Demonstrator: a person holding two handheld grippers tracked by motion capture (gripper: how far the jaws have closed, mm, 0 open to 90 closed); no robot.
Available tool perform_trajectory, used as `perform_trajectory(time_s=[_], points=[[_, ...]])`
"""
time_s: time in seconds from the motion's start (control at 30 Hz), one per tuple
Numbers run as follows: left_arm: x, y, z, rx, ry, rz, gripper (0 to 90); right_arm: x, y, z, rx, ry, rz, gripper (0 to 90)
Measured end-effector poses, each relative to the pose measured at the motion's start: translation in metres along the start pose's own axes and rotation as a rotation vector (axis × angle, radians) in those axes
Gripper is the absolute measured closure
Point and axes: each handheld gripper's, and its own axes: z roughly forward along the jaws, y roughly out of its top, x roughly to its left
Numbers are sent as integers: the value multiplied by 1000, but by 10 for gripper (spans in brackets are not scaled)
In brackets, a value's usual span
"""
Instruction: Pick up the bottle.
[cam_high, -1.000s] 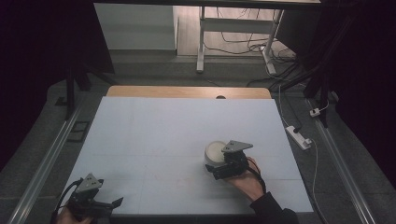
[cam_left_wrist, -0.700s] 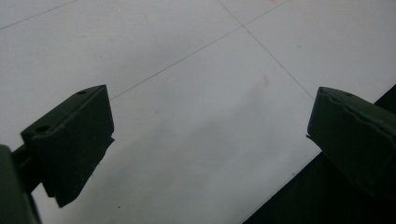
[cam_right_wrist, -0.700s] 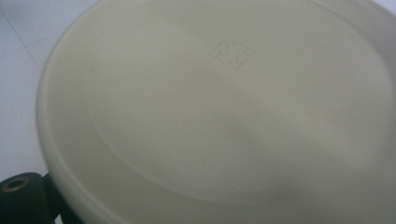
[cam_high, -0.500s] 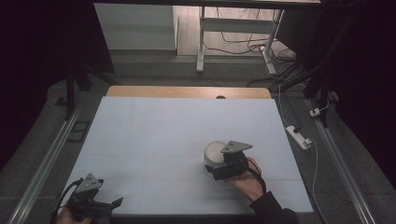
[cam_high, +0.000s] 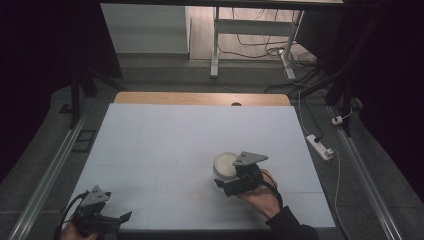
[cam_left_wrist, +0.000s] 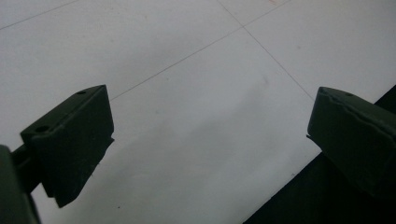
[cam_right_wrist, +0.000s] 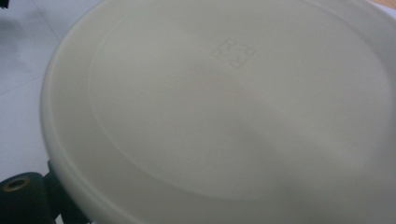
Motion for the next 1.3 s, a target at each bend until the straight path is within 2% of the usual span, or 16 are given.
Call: perform_trajectory(time_s=[0.43, 1.3], points=[[1, 0, 0, 0, -5, -4, 12, 14, 13, 1, -12, 43, -23, 65], [1, 0, 0, 1, -6, -6, 12, 42, 33, 23, -11, 120, -84, 66]])
